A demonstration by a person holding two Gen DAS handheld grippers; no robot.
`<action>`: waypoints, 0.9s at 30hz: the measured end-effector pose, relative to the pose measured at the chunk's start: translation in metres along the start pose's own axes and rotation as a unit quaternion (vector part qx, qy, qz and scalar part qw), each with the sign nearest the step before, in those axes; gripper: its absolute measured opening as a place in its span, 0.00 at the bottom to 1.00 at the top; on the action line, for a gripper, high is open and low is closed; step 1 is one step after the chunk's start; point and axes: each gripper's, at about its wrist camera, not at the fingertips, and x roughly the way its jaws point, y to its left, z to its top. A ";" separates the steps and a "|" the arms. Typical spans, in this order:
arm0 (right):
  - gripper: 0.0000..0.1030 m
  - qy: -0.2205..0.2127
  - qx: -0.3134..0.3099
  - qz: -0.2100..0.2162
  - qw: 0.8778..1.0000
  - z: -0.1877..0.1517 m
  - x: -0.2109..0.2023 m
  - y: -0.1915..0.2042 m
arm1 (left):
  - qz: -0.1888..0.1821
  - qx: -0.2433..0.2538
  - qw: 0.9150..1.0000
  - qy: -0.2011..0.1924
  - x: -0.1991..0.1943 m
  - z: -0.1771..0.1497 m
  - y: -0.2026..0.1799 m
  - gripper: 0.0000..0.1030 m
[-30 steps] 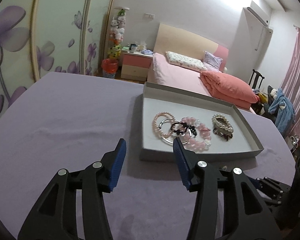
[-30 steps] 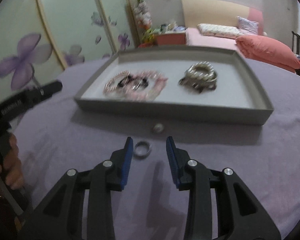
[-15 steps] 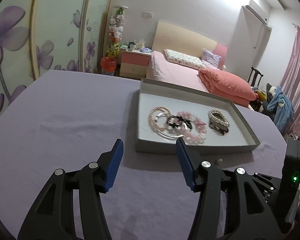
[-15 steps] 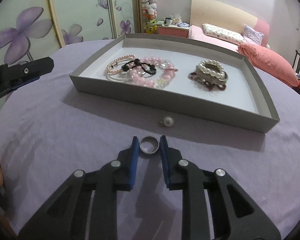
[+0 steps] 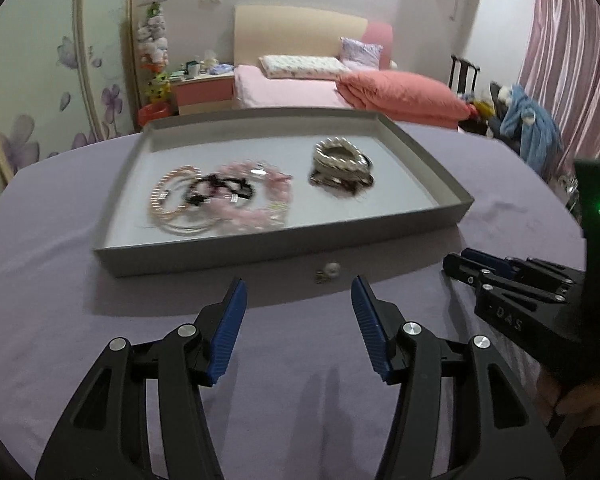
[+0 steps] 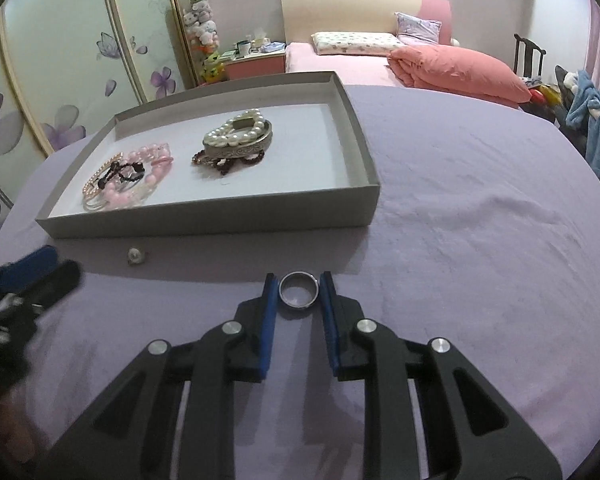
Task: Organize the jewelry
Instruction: 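Grasp the small pearl stud with the left tool while the right tool grasps the silver ring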
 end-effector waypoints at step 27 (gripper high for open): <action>0.21 0.005 -0.049 0.043 0.998 -0.008 -0.001 0.032 | 0.083 0.002 0.996 0.040 0.006 -0.020 0.031 0.15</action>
